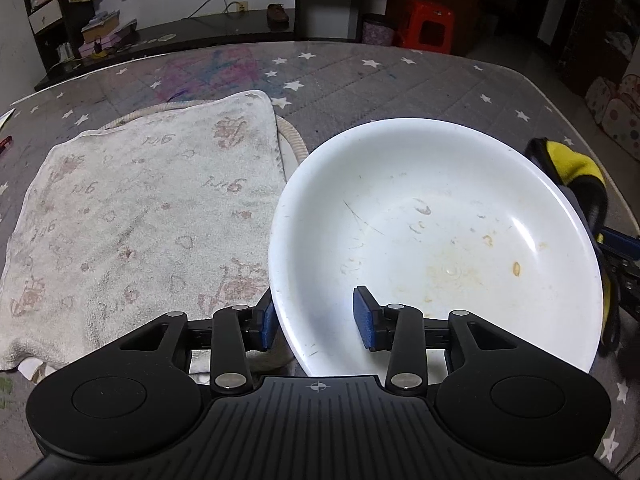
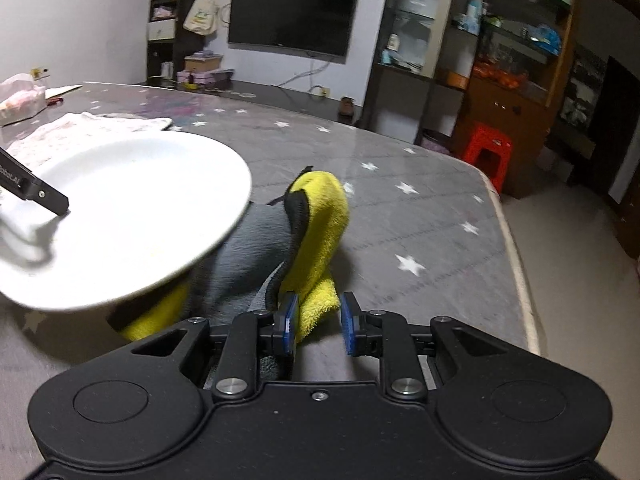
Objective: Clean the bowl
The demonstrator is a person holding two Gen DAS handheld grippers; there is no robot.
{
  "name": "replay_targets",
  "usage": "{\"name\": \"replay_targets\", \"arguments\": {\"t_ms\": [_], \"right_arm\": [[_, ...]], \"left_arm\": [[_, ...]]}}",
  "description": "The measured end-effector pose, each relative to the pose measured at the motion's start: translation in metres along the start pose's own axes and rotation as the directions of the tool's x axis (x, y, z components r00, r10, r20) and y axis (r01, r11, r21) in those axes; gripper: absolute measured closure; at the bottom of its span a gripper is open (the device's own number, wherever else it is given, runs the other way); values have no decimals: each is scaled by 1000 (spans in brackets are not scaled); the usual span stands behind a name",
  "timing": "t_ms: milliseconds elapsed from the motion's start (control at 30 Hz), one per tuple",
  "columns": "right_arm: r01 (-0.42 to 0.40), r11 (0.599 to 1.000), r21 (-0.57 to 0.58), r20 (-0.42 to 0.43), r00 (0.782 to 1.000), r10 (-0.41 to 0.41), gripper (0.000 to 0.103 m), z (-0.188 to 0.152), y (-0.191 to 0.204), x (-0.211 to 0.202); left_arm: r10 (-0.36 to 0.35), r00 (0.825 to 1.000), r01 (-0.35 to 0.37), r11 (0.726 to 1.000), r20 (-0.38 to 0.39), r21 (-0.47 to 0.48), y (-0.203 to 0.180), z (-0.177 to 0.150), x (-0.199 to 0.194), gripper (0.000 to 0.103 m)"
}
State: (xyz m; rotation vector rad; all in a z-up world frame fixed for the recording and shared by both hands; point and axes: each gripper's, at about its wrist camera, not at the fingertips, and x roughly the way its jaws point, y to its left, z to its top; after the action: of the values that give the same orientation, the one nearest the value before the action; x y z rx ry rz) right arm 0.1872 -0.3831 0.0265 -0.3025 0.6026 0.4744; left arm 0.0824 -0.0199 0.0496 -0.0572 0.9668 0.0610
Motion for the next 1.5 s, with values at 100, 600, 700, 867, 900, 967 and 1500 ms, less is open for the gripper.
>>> {"name": "replay_targets", "arguments": {"t_ms": [100,600,700,867,900,967,1500], "right_arm": [[-15,999,-30,14,1000,16,78,6,9,7],[-39,999,7,25,999,38,67,6,-7,-5],[-14,999,37,23,1000,13,62,2,-8,-14],[33,995,98,11,999,-34,53,-6,-12,-24],[42,991,127,3,999,-42,52,-9,-13,-27],[59,985,161,-10,998,-58,51,-16,-14,-31],[136,950,280,-38,991,-130,30,-42,-20,-35]], "left_arm": [[-2,1000,2,1000,-2,-1,0,0,0,62],[-14,1000,14,1000,5,-18,6,-5,-4,59],[-20,1000,20,999,12,-31,8,-9,-7,58],[-34,999,35,998,28,-48,13,-18,-14,51],[-38,999,40,998,34,-50,14,-21,-16,51],[-41,998,44,998,51,-52,17,-26,-20,46],[-101,983,113,991,155,-68,31,-50,-54,36]]}}
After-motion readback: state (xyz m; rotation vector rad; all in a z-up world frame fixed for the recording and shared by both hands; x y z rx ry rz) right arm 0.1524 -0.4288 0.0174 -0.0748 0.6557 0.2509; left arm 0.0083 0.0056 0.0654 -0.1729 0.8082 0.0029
